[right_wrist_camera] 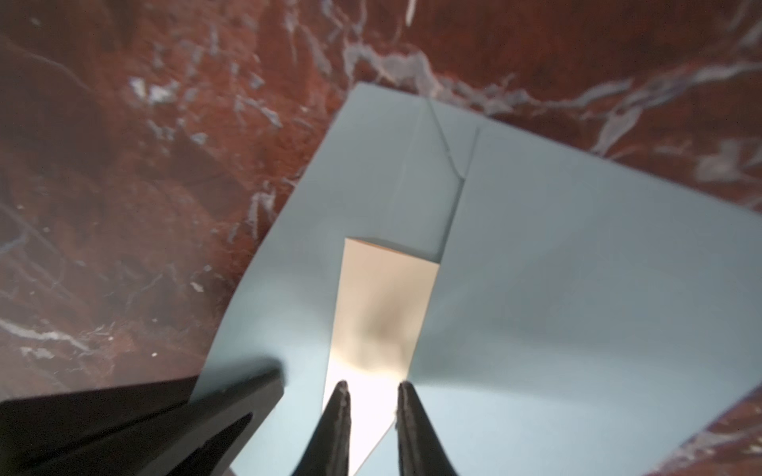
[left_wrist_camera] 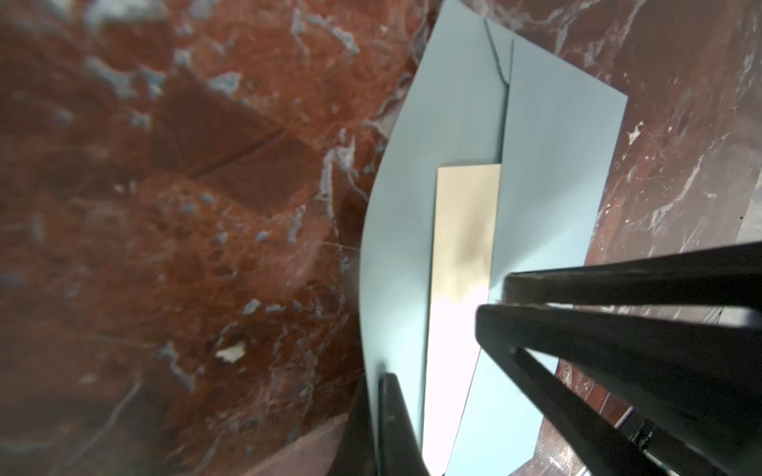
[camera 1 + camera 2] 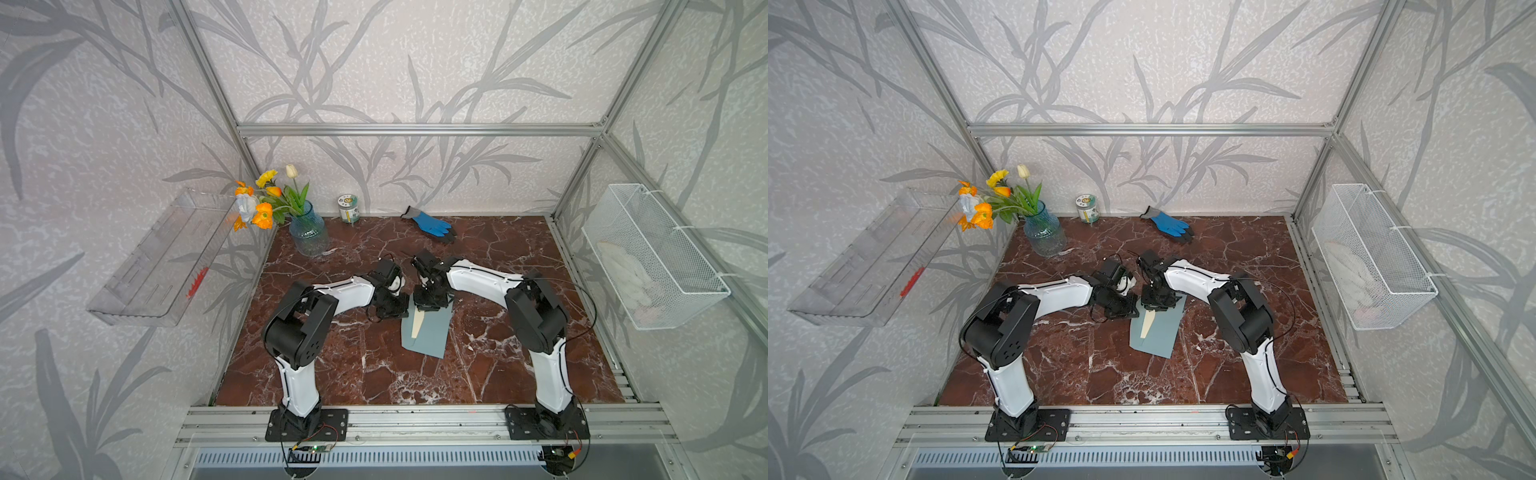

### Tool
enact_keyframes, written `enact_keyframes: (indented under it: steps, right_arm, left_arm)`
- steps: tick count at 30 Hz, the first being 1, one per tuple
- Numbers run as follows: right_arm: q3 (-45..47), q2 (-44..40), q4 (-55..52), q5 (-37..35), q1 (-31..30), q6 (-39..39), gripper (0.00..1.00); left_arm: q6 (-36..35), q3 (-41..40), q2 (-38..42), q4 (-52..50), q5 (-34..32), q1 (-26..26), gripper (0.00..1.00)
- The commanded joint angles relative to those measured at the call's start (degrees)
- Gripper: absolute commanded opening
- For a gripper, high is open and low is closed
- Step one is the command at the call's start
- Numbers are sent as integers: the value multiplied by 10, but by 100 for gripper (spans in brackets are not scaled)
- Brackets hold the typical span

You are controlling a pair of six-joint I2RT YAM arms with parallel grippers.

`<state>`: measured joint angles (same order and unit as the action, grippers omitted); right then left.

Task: Fold the letter paper in half and place it into the envelope
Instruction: Adjust the letter paper inside the envelope.

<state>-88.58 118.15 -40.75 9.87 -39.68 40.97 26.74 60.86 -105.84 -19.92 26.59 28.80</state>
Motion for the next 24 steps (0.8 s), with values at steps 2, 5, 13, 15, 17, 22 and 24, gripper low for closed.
enact_keyframes:
  steps: [2,5,13,15,17,22,24]
  right_arm:
    - [-23,-82,-13,-21,20,5,41]
    - [4,-118,-15,-30,39,-7,46]
    - [87,-96,38,35,43,-14,0]
    - [97,-74,55,53,35,-8,0]
    - [118,-66,84,63,30,4,0]
    - [142,-42,115,80,29,4,4]
    - [136,-29,113,85,29,0,2]
  left_arm:
    - [-22,19,15,-60,-33,-3,0]
    - [-26,31,14,-80,-39,-2,0]
    - [-25,52,18,-113,-69,15,3]
    - [-23,57,17,-118,-75,21,3]
    - [-21,68,13,-127,-85,29,3]
    - [-24,98,0,-157,-110,53,4]
    - [-25,107,-6,-164,-116,61,4]
